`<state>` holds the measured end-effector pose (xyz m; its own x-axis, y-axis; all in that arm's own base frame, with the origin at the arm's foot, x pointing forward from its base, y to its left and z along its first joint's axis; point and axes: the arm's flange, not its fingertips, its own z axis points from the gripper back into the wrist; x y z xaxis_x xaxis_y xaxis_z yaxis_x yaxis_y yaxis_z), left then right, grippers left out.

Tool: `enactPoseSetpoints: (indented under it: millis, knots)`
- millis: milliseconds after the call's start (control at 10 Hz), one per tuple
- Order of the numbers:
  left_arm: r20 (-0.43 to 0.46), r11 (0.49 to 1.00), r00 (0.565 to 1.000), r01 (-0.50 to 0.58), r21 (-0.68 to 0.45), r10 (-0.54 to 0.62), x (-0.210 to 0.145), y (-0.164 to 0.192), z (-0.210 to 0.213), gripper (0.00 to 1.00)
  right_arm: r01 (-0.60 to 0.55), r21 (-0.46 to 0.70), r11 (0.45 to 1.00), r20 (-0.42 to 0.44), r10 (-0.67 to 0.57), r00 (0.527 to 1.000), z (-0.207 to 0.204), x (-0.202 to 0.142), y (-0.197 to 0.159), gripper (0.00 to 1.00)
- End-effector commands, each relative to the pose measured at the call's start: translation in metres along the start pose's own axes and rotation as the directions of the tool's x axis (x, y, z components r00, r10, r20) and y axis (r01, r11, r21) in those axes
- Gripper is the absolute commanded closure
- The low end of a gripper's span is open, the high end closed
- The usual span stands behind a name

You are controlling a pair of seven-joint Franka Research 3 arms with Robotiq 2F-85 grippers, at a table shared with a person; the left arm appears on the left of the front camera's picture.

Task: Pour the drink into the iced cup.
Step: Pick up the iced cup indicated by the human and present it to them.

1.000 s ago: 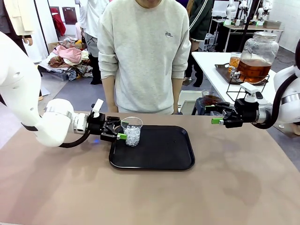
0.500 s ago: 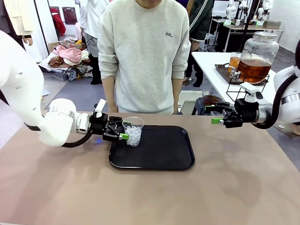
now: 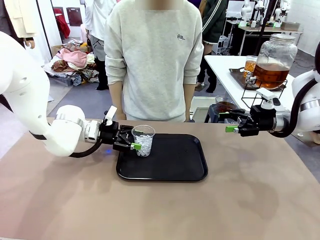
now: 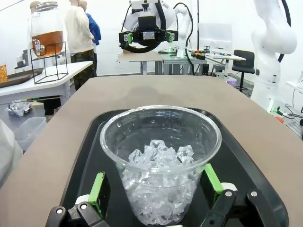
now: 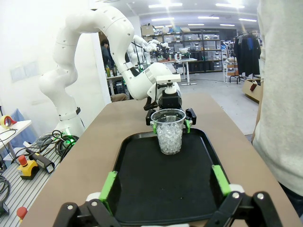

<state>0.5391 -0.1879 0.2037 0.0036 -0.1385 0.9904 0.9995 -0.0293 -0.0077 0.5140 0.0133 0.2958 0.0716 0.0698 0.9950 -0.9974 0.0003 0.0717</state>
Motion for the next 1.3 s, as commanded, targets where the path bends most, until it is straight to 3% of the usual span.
enactPoseSetpoints:
  millis: [0,900,1000,1200]
  knots:
    - [0.011,1.0,1.0,-0.02,0.016,0.02,0.0,0.0,-0.01,0.0,-0.001,0.001,1.0,-0.001,0.001,1.0,0.0,0.003,-0.001,0.0]
    - [0.009,1.0,1.0,-0.024,-0.021,0.024,0.001,-0.005,-0.028,0.0,-0.001,0.001,1.0,-0.001,0.001,1.0,0.0,0.003,-0.001,0.0]
    - [0.012,1.0,1.0,-0.021,-0.014,0.021,0.001,-0.005,-0.028,0.19,-0.001,0.001,1.0,-0.001,0.001,1.0,0.0,0.003,-0.001,0.0]
    - [0.016,1.0,1.0,-0.014,0.0,0.014,0.003,-0.006,-0.027,0.19,-0.001,0.001,1.0,-0.001,0.001,1.0,0.0,0.003,-0.001,0.0]
